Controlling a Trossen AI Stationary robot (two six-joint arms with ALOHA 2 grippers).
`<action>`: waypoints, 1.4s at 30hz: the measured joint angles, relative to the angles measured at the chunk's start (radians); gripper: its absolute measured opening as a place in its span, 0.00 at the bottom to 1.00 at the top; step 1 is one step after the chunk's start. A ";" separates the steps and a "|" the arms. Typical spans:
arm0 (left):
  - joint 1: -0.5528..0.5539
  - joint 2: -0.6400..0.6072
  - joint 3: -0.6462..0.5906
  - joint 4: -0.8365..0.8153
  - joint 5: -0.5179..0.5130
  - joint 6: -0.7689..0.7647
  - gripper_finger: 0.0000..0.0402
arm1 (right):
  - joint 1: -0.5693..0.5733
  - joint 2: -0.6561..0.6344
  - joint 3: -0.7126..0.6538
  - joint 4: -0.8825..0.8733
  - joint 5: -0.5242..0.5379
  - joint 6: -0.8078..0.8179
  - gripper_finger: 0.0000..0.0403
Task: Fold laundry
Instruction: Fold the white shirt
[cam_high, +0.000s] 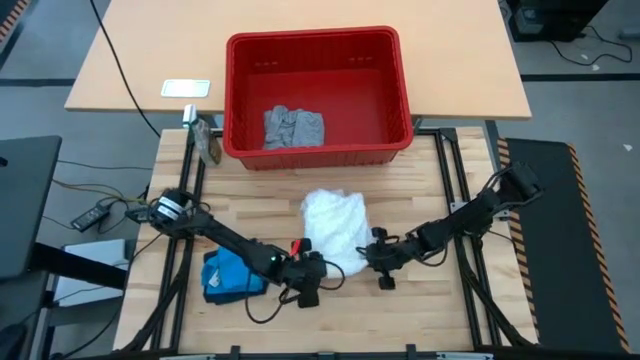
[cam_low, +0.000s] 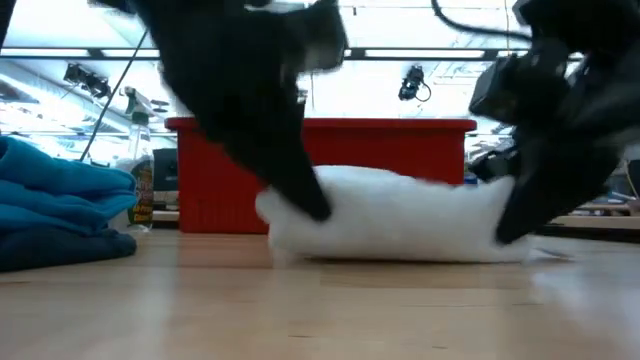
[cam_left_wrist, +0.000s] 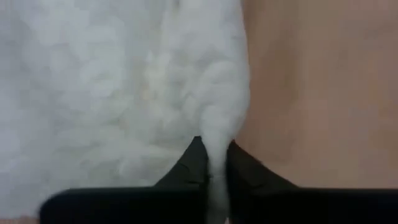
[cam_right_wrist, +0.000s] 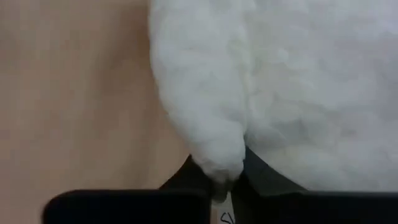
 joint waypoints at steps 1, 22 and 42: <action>0.000 -0.018 0.022 -0.013 0.033 -0.008 0.05 | -0.001 -0.032 0.000 -0.001 -0.057 0.024 0.07; 0.478 -0.211 -0.059 -0.177 0.438 -0.226 0.02 | -0.438 -0.217 -0.060 -0.060 -0.348 0.426 0.08; 0.588 -0.212 -0.228 0.083 0.586 -0.329 0.04 | -0.513 -0.373 -0.050 0.064 -0.139 0.369 0.50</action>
